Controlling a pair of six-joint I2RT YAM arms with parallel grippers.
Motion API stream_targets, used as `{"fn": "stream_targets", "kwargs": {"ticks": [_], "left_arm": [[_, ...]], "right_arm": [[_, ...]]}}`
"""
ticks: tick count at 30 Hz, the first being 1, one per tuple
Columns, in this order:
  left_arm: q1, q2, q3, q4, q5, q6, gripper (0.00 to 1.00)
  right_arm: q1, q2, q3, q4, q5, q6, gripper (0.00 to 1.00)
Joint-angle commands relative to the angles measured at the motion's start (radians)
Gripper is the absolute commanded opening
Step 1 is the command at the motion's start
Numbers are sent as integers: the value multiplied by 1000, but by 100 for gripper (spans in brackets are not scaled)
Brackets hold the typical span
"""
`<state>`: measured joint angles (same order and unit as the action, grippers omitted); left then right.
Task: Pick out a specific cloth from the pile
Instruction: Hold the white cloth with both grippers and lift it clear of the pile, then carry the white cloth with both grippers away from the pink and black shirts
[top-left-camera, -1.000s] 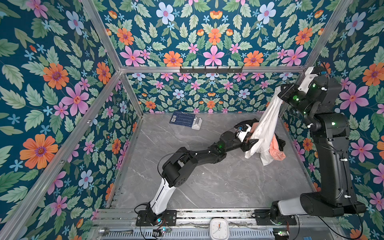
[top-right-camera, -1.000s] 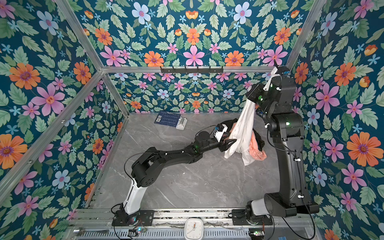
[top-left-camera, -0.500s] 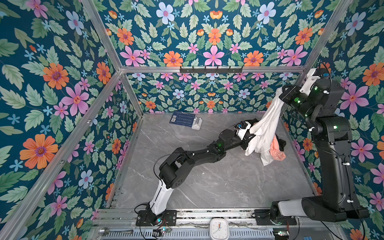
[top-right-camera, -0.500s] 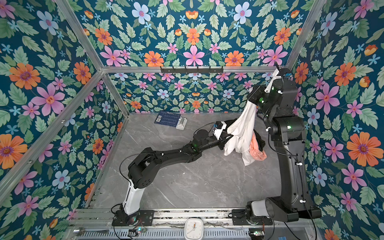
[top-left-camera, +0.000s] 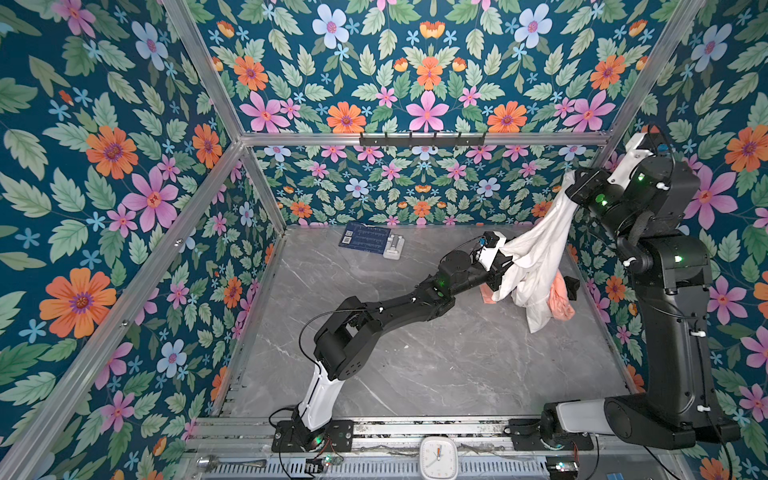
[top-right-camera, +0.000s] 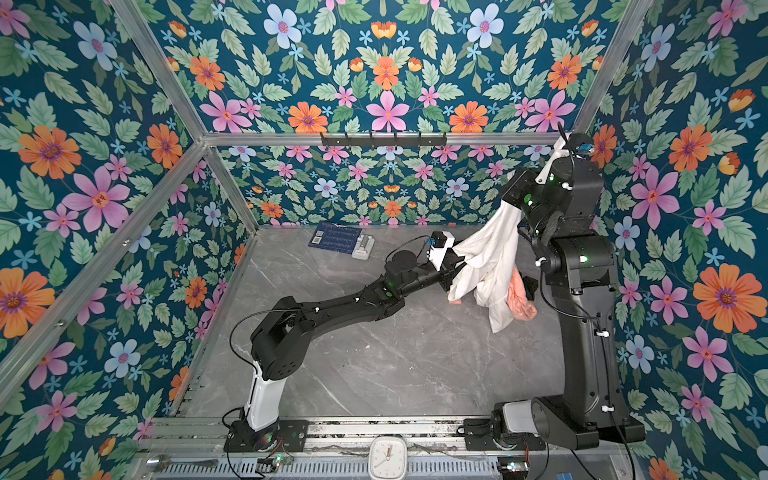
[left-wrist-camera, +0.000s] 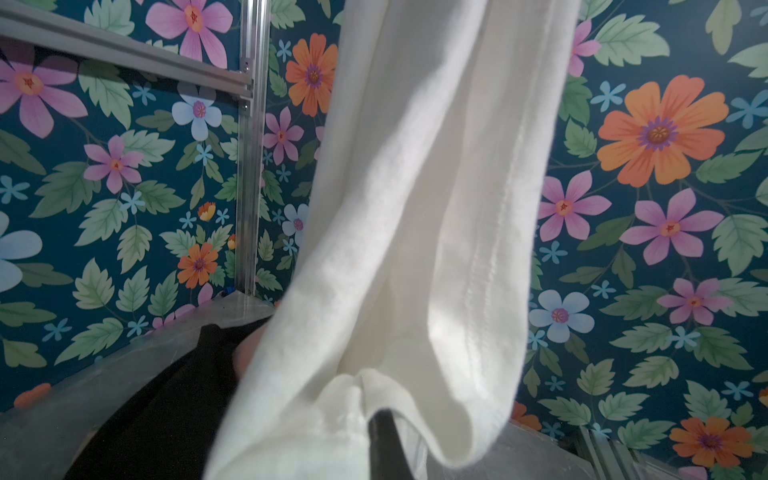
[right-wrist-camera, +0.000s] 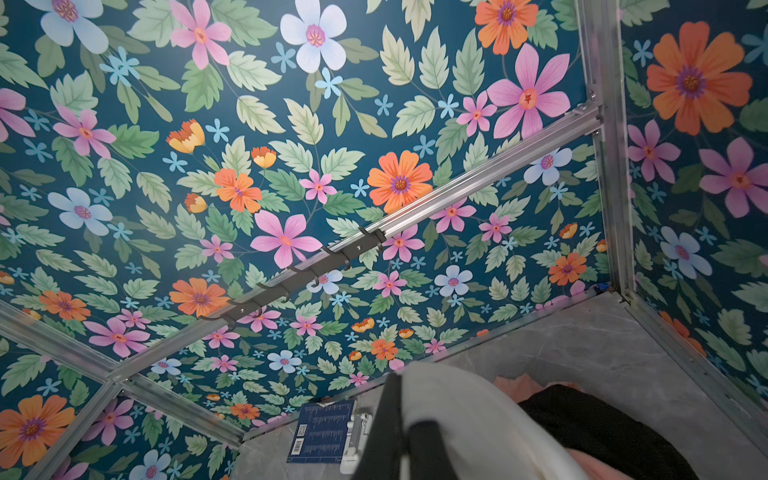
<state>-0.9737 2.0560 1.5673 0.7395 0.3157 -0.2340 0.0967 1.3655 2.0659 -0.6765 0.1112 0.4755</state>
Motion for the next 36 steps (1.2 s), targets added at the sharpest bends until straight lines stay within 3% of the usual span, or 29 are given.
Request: {"fn": "stream_targets", "kwargs": {"ticks": [1, 19, 36], "left_arm": [[-6, -13, 37, 6, 11, -1, 0], [-3, 109, 386, -107, -44, 10, 0], [-3, 14, 372, -63, -72, 29, 0]], "right_arm": [[0, -8, 17, 87, 35, -31, 0], [0, -14, 46, 96, 85, -81, 0], [1, -32, 84, 74, 17, -28, 0]]}}
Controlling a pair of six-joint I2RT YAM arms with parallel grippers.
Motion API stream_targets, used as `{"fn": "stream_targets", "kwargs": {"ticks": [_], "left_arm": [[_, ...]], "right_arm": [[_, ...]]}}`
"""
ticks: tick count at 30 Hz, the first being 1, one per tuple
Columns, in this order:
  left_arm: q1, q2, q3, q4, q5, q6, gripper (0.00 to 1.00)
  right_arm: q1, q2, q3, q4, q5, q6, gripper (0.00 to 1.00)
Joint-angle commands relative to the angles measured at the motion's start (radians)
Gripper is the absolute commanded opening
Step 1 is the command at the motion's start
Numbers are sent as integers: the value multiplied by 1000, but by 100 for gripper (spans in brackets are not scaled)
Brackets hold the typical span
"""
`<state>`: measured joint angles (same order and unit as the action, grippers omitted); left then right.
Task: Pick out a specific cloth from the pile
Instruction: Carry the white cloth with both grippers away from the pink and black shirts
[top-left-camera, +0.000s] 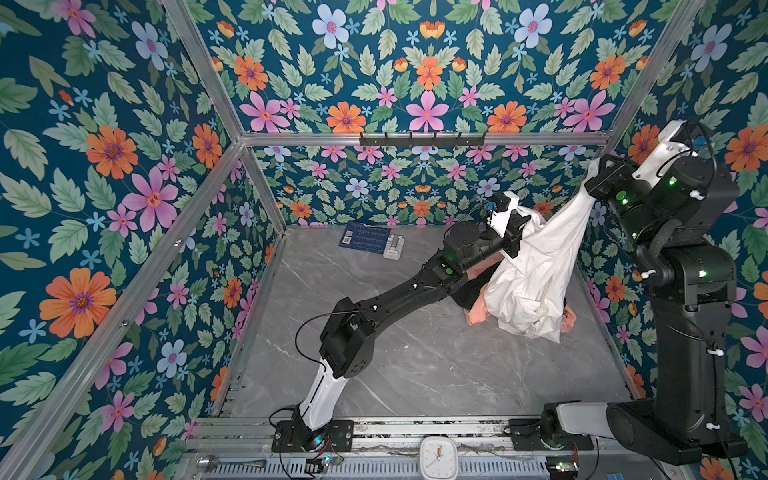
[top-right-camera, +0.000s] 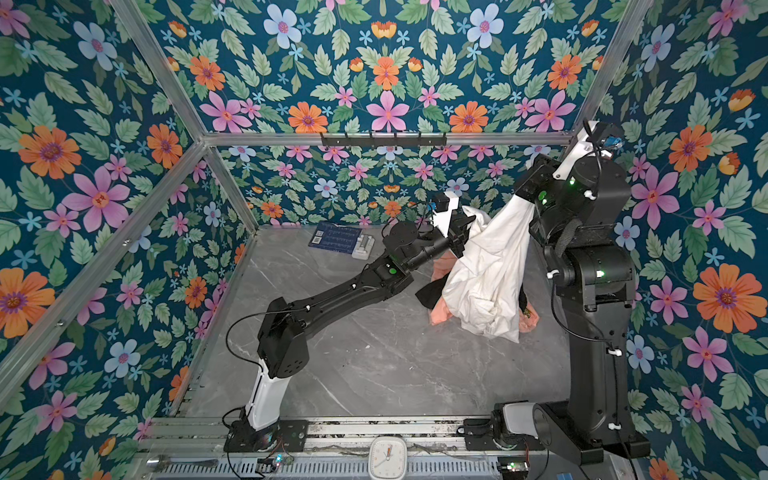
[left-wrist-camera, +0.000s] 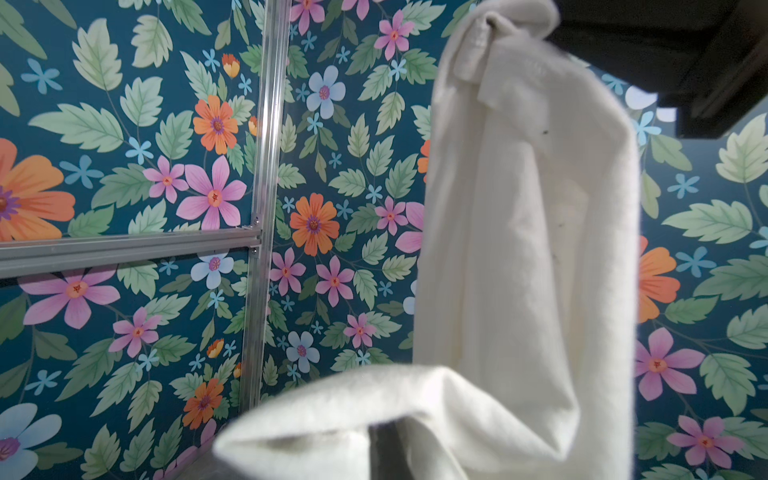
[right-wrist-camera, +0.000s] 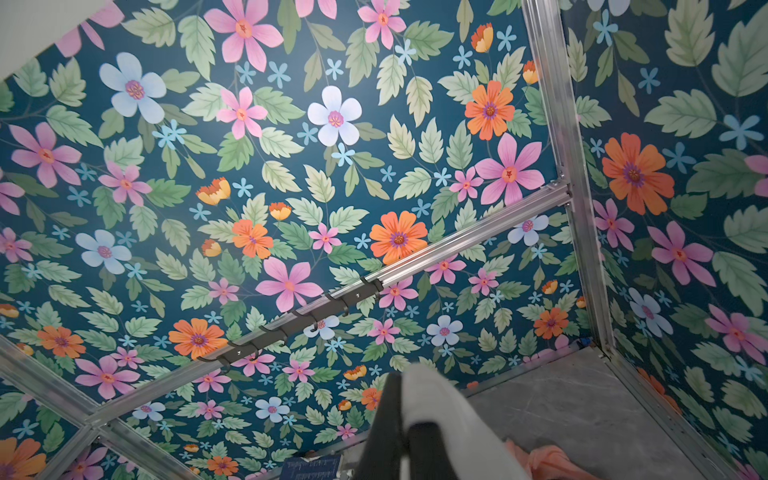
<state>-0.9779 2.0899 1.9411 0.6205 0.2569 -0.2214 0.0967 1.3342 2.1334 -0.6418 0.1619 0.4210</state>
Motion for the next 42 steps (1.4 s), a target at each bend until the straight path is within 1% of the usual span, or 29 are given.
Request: {"fn": "stream_targets", "kwargs": {"ticks": [1, 13, 18, 21, 23, 25, 30, 34, 37, 42], "left_arm": [[1, -28, -5, 58, -16, 20, 0], [1, -132, -74, 98, -47, 54, 0], [1, -173, -115, 114, -64, 68, 0], [2, -192, -121, 98, -72, 81, 0], [4, -208, -129, 92, -81, 91, 0], [7, -225, -139, 88, -86, 94, 0], [16, -276, -164, 70, -107, 111, 0], [21, -326, -186, 54, -134, 136, 0], [29, -368, -209, 47, -152, 153, 0], [48, -437, -256, 52, -182, 174, 0]], "right_arm": [[1, 1, 26, 31, -44, 33, 0], [3, -16, 60, 1, -167, 148, 0], [43, -18, 85, -12, -173, 162, 0], [109, -14, 92, -12, -134, 135, 0], [193, -2, 105, -9, -60, 72, 0], [246, 19, 132, -21, -21, 39, 0], [311, 77, 213, -76, -12, 35, 0], [397, 106, 237, -80, 41, -1, 0], [451, 146, 289, -108, 61, -14, 0], [506, 196, 352, -127, 79, -23, 0]]}}
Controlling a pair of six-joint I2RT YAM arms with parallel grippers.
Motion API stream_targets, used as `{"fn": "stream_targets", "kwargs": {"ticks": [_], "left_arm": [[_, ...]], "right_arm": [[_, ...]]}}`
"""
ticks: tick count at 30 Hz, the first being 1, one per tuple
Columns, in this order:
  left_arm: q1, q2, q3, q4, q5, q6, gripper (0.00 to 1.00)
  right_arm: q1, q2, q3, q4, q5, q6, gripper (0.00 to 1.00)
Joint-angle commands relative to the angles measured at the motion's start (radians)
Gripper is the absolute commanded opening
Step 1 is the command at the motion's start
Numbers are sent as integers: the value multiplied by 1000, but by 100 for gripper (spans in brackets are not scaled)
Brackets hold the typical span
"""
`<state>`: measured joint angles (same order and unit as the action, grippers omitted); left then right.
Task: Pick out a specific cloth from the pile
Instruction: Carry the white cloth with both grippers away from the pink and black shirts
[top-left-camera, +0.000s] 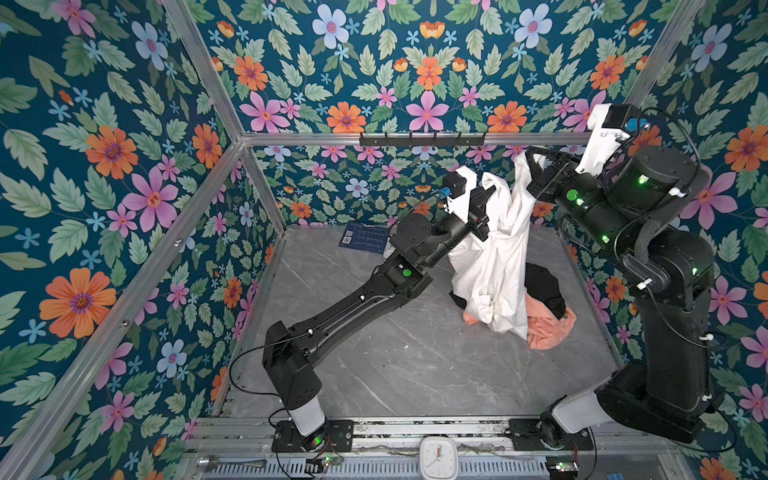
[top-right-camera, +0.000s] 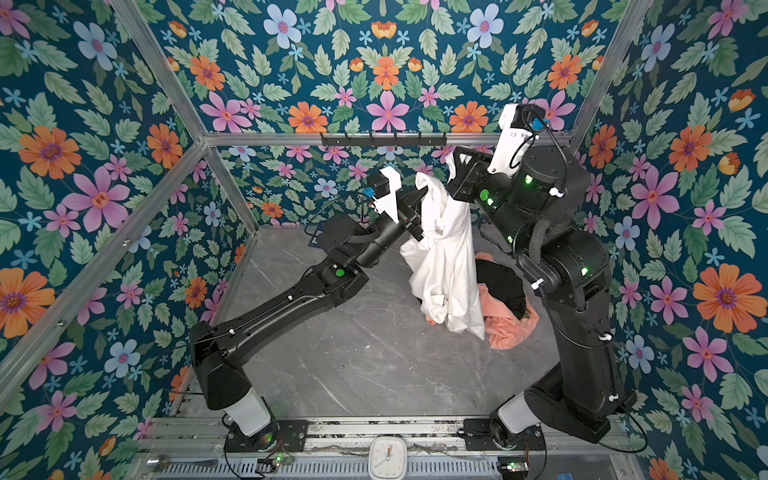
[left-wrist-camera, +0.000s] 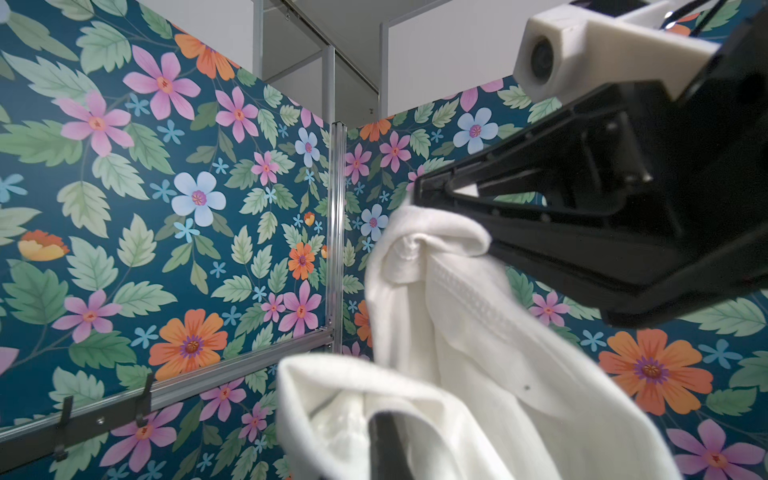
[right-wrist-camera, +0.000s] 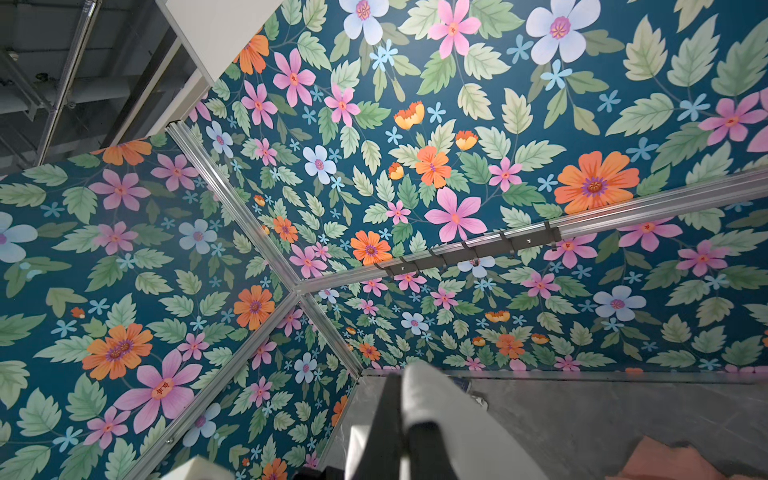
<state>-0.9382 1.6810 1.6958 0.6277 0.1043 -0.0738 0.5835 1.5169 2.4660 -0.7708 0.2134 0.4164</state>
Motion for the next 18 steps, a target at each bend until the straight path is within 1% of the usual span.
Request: {"fn": "stream_targets", "kwargs": {"ticks": [1, 5, 9, 18], "left_arm": [[12, -41, -18, 46, -36, 29, 0], [22, -94, -46, 50, -53, 45, 0], [31, -141, -80, 53, -76, 72, 0], [89, -276, -207, 60, -151, 115, 0]], "right_arm": [[29, 19, 26, 5, 33, -21, 0], [57, 49, 63, 8, 38, -25, 0], [60, 75, 67, 16, 26, -6, 0], [83, 150, 59, 25, -56, 86, 0]]}}
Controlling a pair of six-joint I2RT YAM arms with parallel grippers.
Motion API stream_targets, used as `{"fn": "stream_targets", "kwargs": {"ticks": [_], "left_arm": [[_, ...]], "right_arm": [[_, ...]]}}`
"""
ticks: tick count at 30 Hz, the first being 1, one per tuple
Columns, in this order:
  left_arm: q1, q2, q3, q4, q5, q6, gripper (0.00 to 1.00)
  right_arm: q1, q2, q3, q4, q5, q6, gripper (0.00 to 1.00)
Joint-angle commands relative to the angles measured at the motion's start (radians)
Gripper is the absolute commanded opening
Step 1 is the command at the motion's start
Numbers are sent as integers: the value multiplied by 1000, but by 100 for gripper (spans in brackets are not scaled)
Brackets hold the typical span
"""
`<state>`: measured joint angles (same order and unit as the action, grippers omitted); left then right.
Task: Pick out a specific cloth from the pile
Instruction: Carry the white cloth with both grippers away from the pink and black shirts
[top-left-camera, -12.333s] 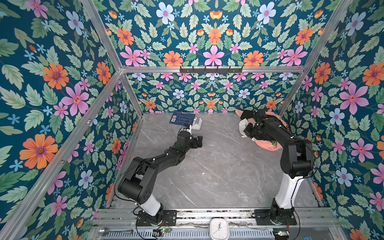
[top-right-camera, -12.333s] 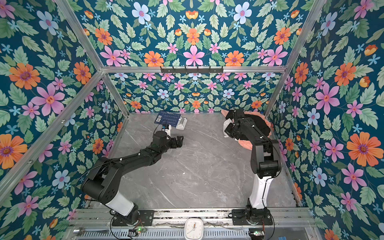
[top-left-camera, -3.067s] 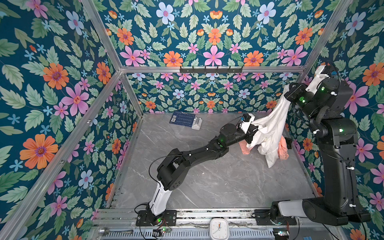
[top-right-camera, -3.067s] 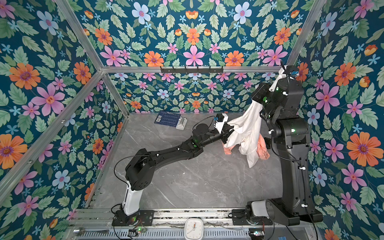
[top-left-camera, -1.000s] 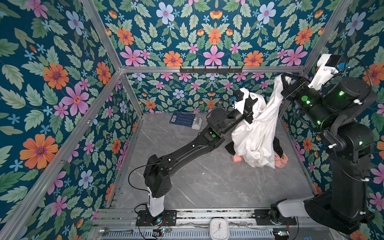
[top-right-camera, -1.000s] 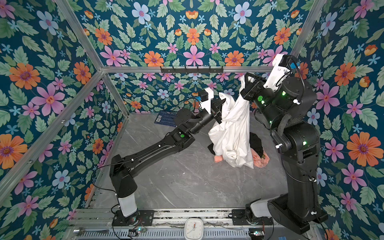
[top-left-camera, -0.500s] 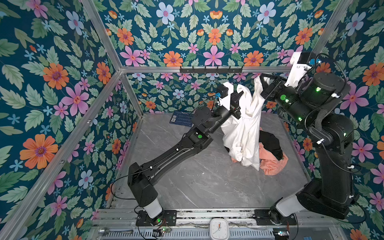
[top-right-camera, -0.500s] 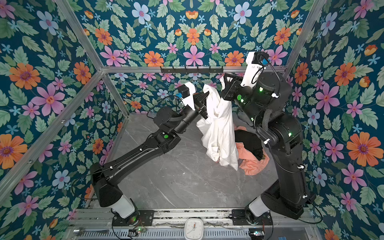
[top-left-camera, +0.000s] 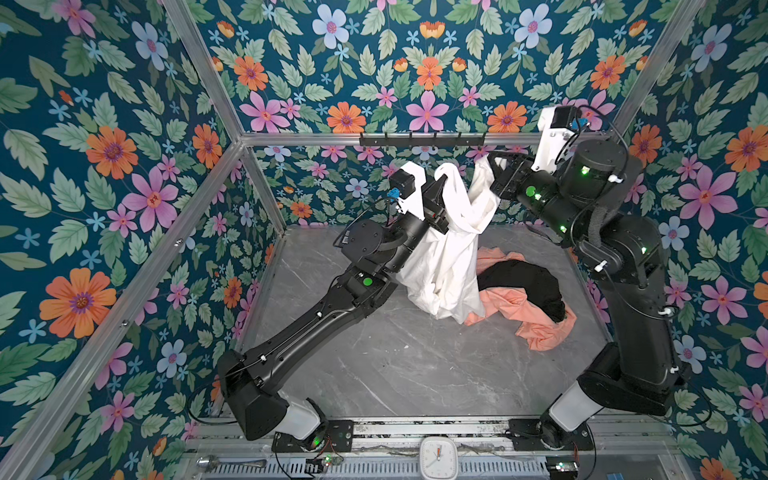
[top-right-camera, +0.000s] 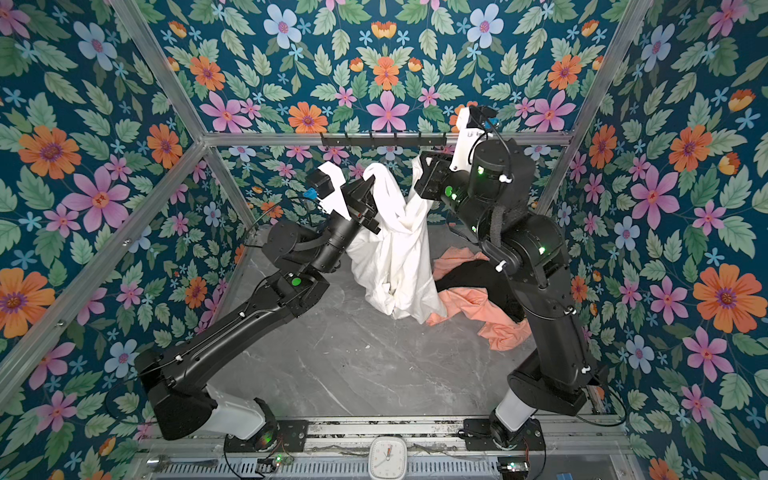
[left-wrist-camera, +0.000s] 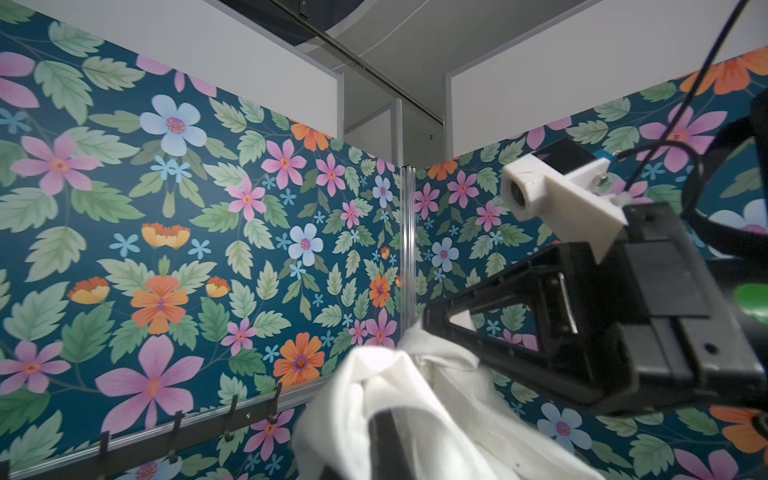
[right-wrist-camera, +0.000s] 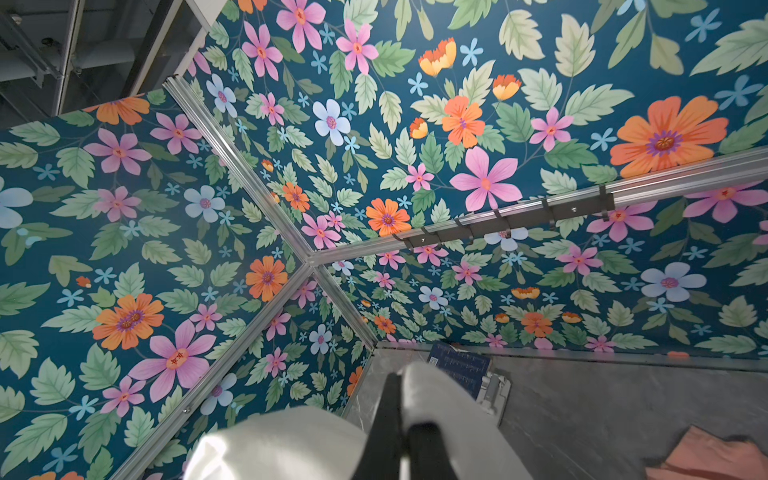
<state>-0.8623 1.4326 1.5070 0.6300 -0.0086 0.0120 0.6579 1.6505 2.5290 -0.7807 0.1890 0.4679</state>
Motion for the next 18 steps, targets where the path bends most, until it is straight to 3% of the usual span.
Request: {"fn": "stream_targets", "kwargs": {"ticks": [1, 18], "left_arm": [[22, -42, -34, 56, -45, 29, 0], [142, -241, -206, 45, -125, 34, 0]], "right_arm": [[12, 42, -7, 38, -41, 43, 0], [120, 305, 218, 75, -115, 123, 0]]}}
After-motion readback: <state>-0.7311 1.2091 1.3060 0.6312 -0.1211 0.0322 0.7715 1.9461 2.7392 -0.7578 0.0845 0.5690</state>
